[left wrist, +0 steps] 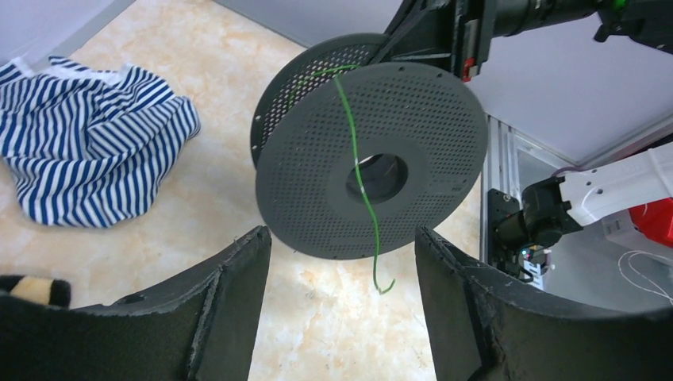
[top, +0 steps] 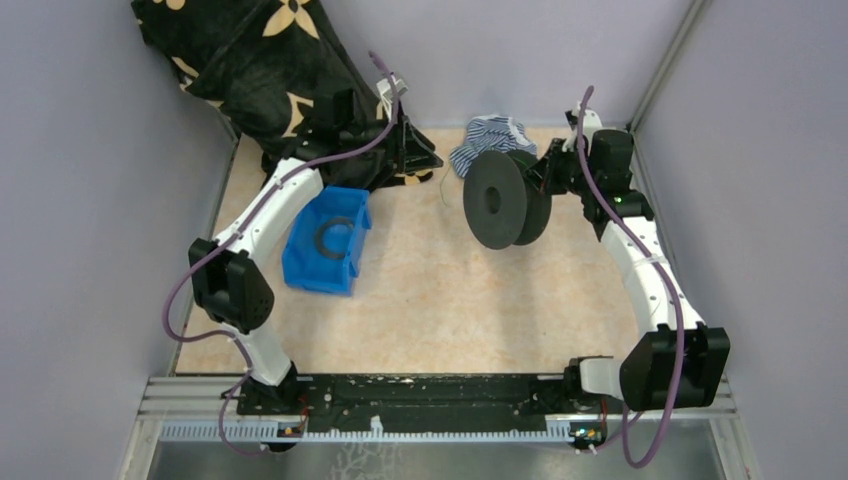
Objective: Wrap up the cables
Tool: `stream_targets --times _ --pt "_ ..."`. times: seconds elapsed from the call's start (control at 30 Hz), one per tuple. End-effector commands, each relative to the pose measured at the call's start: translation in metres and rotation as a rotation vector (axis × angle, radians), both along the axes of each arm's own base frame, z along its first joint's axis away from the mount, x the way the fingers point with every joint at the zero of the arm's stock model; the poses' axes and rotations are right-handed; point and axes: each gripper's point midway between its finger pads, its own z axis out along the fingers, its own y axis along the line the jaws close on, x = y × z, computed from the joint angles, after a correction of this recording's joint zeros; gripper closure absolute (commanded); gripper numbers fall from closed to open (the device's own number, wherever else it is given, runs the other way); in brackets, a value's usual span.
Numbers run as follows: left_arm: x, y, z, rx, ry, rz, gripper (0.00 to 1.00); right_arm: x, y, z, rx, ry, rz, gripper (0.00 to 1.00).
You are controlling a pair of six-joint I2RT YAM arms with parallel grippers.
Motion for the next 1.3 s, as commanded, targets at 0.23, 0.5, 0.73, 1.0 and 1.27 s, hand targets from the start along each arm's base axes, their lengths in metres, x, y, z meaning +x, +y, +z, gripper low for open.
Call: stream_targets --times 0.23,0.5,0.73,1.0,1.27 --pt "-0.006 -0.029 0.005 0.026 -0.014 -0.050 0.35 -0.001 0.007 0.036 0.002 -0.127 0.033 1.00" --pt "-0.004 -0.044 0.001 0.036 -0.014 -0.065 0.46 -0.002 0.009 0.033 -0.001 -0.122 0.039 1.00" --pt "-0.003 -0.051 -0.003 0.035 -0.005 -0.088 0.70 -0.003 0.009 0.029 -0.003 -0.117 0.040 1.00" --pt "0.003 -0.050 -0.010 0.051 -0.028 -0.078 1.00 -0.007 0.013 0.037 -0.006 -0.140 0.079 1.00" --pt "0.028 -0.034 -0.024 0.087 -0.089 -0.017 1.00 -0.021 0.024 0.048 -0.019 -0.176 0.183 1.00"
